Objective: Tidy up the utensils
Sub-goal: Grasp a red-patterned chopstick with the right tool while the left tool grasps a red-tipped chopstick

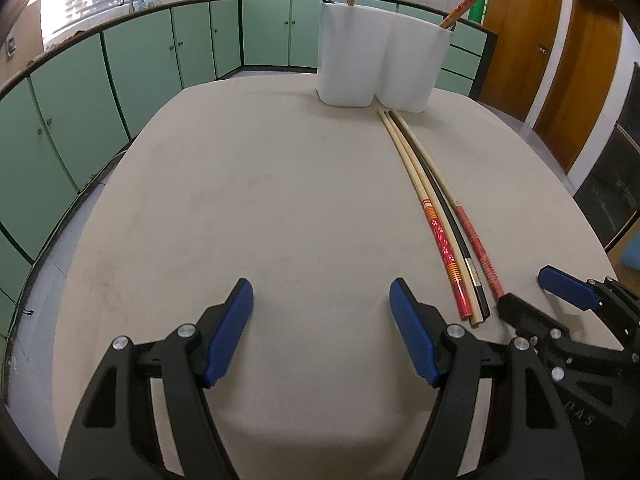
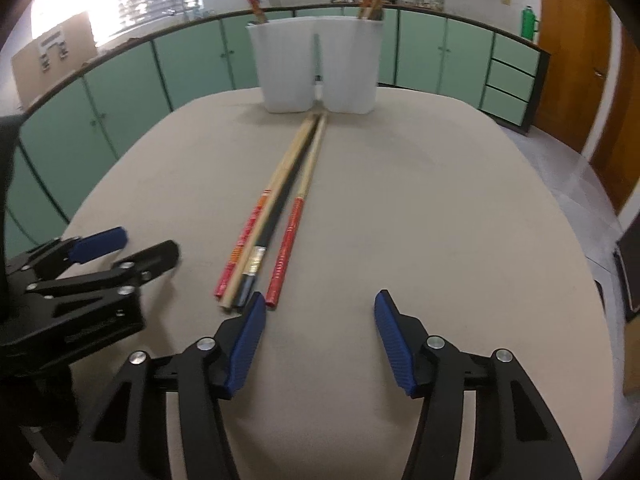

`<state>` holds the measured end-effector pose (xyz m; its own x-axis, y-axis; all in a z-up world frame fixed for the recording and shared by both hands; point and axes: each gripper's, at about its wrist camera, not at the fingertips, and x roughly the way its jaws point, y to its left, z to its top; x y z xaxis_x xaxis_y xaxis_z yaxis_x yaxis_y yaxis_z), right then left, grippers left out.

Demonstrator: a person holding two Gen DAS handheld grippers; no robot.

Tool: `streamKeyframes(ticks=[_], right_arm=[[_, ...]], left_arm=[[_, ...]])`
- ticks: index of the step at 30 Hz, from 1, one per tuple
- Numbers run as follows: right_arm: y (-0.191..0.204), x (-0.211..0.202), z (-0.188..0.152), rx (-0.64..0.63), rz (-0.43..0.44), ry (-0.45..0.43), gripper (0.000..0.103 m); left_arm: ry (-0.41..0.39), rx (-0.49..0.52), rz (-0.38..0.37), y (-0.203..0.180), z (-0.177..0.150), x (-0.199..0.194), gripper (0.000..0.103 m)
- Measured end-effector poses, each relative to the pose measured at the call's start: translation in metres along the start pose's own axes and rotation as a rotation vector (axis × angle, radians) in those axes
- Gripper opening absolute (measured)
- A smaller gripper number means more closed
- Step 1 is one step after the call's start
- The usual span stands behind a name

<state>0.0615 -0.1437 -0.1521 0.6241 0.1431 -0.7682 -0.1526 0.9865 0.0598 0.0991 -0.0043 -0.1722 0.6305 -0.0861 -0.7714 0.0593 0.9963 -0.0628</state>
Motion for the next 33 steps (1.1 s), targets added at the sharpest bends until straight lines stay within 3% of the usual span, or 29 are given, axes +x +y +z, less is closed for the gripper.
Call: streamKeyframes(ticks=[4, 12, 19, 33], right_arm=[[-0.001, -0.001, 0.0, 0.004, 0.034, -0.008, 0.054], [0.008, 0.004, 0.003, -0.017, 0.051, 0.002, 0.038], [0.006, 0.006, 0.004, -0.003, 0.075, 0.005, 0.007], [-0.025, -0.003, -0.002, 0.034, 0.007, -0.007, 0.006]], left_arm=[[0.001, 0.0, 0.006, 0.0, 0.0, 0.0, 0.069], [0.003, 0.0, 0.008, -0.001, 0.0, 0.001, 0.069], [0.003, 0.011, 0.012, -0.004, -0.001, 0.001, 0.07], [-0.003, 0.069, -0.059, -0.032, -0.01, -0.007, 0.069]])
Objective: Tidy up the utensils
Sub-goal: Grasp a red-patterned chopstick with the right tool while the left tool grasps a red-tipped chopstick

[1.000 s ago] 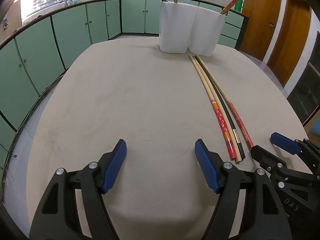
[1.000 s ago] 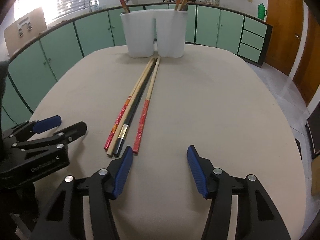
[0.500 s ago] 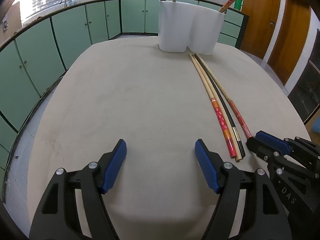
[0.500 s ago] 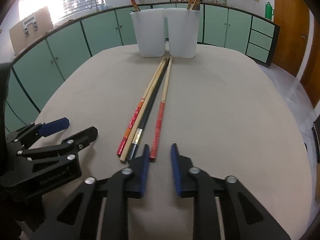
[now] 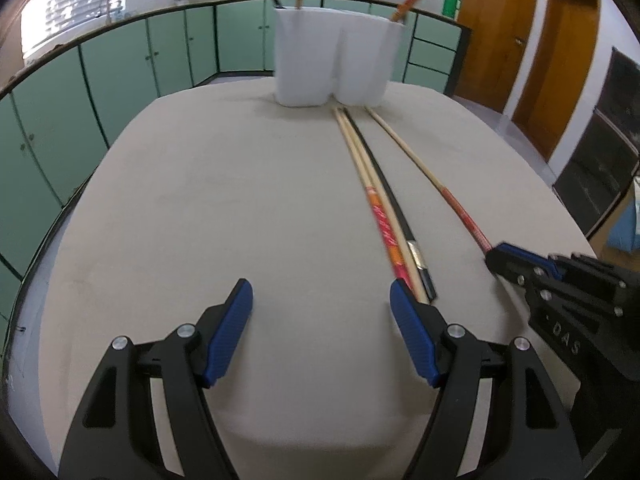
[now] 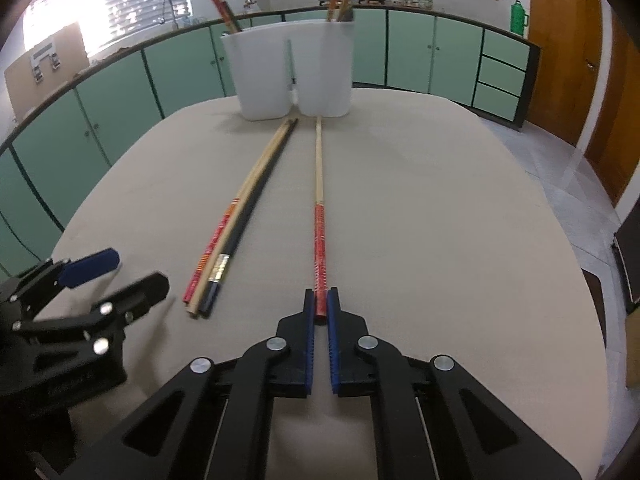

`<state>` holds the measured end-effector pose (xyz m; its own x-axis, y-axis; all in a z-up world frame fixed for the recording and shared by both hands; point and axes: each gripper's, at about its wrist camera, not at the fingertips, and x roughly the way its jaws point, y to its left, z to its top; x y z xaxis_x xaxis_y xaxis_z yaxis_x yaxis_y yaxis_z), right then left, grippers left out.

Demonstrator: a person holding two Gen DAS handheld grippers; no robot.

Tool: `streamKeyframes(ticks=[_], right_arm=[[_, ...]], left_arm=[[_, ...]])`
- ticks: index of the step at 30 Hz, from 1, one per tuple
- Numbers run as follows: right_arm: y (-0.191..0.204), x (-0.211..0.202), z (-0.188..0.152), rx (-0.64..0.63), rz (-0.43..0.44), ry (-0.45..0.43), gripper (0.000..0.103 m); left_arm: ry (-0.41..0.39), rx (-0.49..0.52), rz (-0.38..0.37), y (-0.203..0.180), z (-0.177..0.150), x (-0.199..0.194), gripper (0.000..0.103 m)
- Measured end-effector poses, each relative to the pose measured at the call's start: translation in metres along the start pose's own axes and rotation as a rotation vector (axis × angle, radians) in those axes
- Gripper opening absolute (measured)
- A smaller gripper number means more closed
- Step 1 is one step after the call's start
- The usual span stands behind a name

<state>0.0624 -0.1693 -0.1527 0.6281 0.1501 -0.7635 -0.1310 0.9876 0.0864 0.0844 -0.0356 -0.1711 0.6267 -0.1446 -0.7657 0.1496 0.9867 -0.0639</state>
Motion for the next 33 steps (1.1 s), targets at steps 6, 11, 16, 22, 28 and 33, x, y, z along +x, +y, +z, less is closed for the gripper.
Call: streamKeyframes(ticks=[6, 11, 16, 22, 28, 33], right_arm=[[-0.004, 0.001, 0.001, 0.006, 0.005, 0.001, 0.006], [-0.006, 0.0, 0.0, 0.015, 0.014, 0.0, 0.006], [-0.006, 0.001, 0.0, 0.019, 0.02, 0.0, 0.006], [-0.007, 0.001, 0.0, 0.022, 0.027, 0.004, 0.006], [-0.007, 0.002, 0.001, 0.018, 0.029, 0.006, 0.007], [-0.007, 0.002, 0.001, 0.019, 0.03, 0.006, 0.007]], left_arm=[[0.016, 0.026, -0.002, -0.01, -0.004, -0.001, 0.069], [0.028, 0.036, 0.009, -0.013, -0.002, 0.003, 0.071], [0.029, 0.041, 0.008, -0.018, -0.001, 0.004, 0.071], [0.024, 0.007, 0.02, -0.012, -0.001, 0.003, 0.07], [0.02, -0.028, 0.057, -0.005, 0.0, 0.002, 0.069], [0.022, -0.004, 0.047, -0.012, 0.004, 0.005, 0.069]])
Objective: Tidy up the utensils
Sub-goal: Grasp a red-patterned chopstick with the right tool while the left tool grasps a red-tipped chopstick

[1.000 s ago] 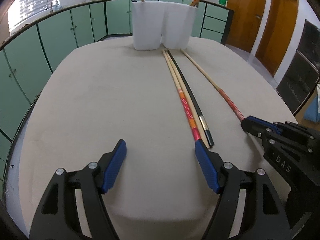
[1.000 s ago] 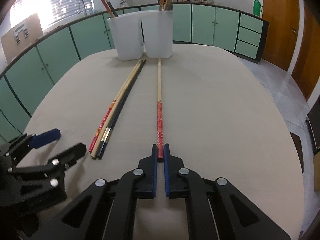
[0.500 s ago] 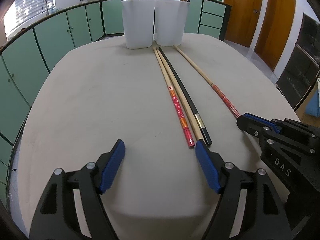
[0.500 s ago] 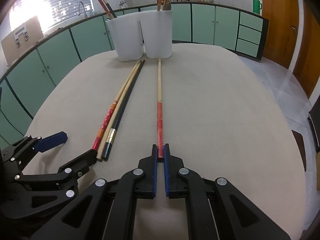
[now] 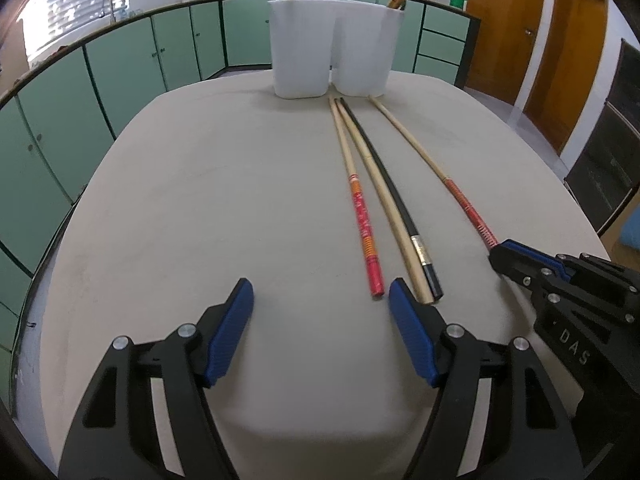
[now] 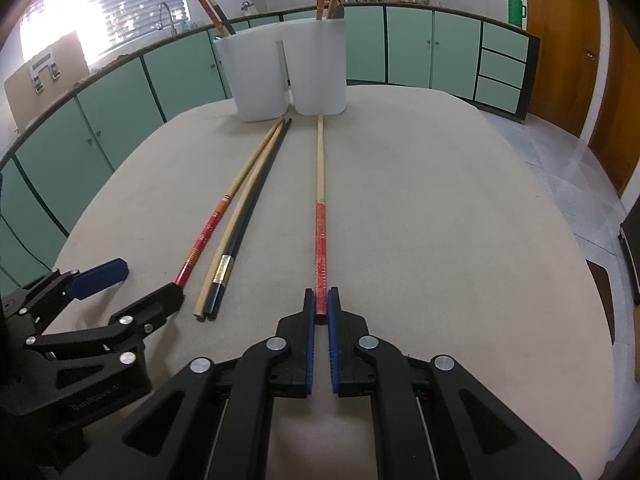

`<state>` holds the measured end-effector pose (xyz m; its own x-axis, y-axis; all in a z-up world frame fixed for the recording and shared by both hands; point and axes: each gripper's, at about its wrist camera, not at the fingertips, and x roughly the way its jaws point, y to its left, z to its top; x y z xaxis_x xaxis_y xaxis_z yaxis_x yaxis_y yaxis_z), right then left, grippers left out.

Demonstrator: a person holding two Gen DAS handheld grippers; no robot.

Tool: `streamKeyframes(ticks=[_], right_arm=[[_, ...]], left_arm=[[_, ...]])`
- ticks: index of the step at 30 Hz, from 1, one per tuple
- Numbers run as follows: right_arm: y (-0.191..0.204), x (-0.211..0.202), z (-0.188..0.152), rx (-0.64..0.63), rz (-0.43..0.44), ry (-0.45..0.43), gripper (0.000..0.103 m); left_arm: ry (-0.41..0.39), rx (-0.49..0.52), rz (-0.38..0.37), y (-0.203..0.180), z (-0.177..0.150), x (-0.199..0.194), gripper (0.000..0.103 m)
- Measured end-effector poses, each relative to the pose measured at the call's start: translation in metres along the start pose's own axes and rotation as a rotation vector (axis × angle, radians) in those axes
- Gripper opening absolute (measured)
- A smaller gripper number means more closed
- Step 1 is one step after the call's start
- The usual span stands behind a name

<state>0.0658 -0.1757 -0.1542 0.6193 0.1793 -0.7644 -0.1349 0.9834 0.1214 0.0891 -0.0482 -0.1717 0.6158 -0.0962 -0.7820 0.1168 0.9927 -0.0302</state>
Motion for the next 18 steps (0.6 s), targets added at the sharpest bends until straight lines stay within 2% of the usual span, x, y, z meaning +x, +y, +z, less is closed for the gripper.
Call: streamKeyframes(ticks=[3, 4, 6, 8, 13, 14, 18], right_arm=[[-0.0004, 0.0008, 0.0001, 0.004, 0.005, 0.002, 0.007], [-0.0007, 0.0013, 0.0004, 0.006, 0.009, 0.003, 0.007], [-0.002, 0.0018, 0.0007, 0.009, 0.016, 0.004, 0.007], [-0.0028, 0.0025, 0.0008, 0.011, 0.022, 0.005, 0.007], [-0.0025, 0.002, 0.0007, 0.008, 0.023, 0.004, 0.006], [-0.0023, 0.0018, 0.0005, 0.008, 0.023, 0.003, 0.006], [-0.0029, 0.0006, 0.0, 0.009, 0.025, -0.002, 0.006]], left_arm=[[0.002, -0.002, 0.001, -0.0007, 0.0035, 0.0038, 0.069], [0.002, -0.007, -0.001, -0.0004, 0.0048, 0.005, 0.065], [-0.004, -0.008, -0.004, -0.0003, 0.0064, 0.0057, 0.053], [-0.007, -0.006, -0.013, -0.0004, 0.0063, 0.0056, 0.033], [-0.011, 0.008, -0.028, -0.0039, 0.0057, 0.0056, 0.009], [-0.011, 0.011, -0.032, -0.0046, 0.0056, 0.0056, 0.006], [-0.016, 0.011, -0.038, -0.0047, 0.0055, 0.0049, 0.005]])
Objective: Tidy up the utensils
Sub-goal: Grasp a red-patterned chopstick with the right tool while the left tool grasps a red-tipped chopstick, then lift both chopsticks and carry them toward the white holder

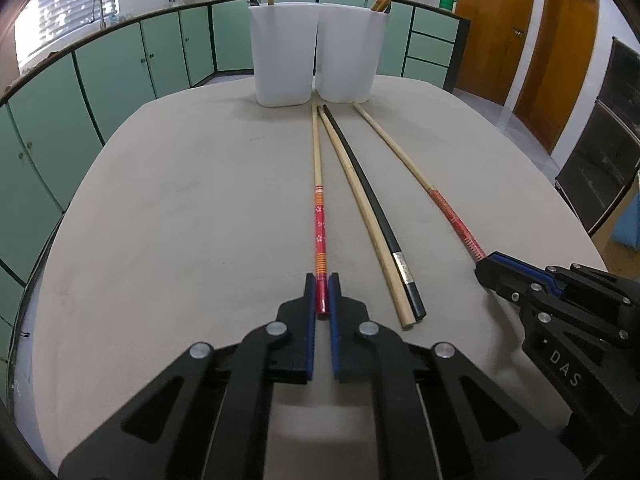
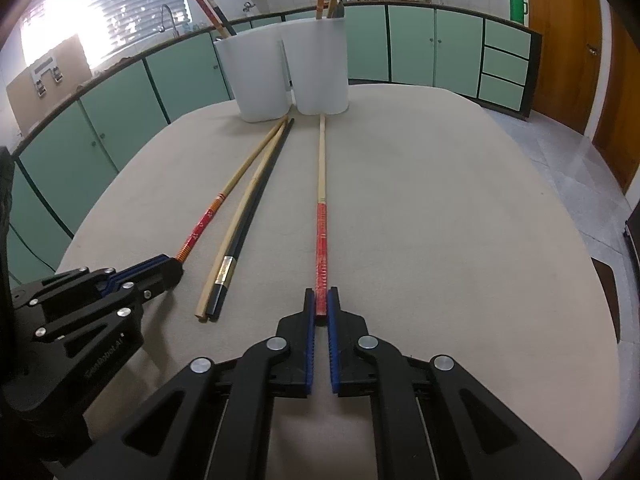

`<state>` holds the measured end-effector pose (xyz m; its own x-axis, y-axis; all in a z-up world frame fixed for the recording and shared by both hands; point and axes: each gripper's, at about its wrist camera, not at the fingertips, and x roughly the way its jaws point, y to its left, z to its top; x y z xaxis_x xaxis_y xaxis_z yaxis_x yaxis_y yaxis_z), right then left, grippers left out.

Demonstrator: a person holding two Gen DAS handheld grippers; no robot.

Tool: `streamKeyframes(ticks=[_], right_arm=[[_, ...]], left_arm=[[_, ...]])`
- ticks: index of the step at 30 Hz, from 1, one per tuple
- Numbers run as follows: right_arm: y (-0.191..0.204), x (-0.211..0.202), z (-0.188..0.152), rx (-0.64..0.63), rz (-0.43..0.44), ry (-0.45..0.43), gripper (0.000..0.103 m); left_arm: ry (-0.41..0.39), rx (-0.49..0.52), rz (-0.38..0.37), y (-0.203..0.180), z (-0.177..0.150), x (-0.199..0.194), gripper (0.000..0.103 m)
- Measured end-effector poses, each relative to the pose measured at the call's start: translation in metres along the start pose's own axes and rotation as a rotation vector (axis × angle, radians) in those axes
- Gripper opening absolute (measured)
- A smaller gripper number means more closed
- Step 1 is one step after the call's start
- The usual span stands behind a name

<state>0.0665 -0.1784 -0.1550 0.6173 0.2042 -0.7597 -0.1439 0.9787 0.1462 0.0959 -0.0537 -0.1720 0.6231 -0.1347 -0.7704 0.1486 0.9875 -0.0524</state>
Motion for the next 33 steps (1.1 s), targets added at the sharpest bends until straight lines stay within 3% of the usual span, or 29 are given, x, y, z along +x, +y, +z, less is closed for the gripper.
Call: streamKeyframes(ticks=[9, 16, 26, 33], right_arm=[[-0.003, -0.008, 0.001, 0.006, 0.002, -0.034, 0.006], [-0.004, -0.029, 0.016, 0.002, 0.008, -0.092, 0.006], [-0.005, -0.081, 0.064, -0.043, 0.019, -0.229, 0.006], [-0.001, -0.108, 0.105, -0.087, 0.04, -0.3, 0.006]], left_arm=[[-0.055, 0.0, 0.007, 0.005, 0.003, -0.016, 0.005], [-0.149, 0.011, 0.021, 0.011, 0.017, -0.048, 0.005], [-0.317, 0.032, 0.011, 0.018, 0.057, -0.108, 0.005], [-0.389, 0.046, -0.035, 0.022, 0.092, -0.131, 0.005]])
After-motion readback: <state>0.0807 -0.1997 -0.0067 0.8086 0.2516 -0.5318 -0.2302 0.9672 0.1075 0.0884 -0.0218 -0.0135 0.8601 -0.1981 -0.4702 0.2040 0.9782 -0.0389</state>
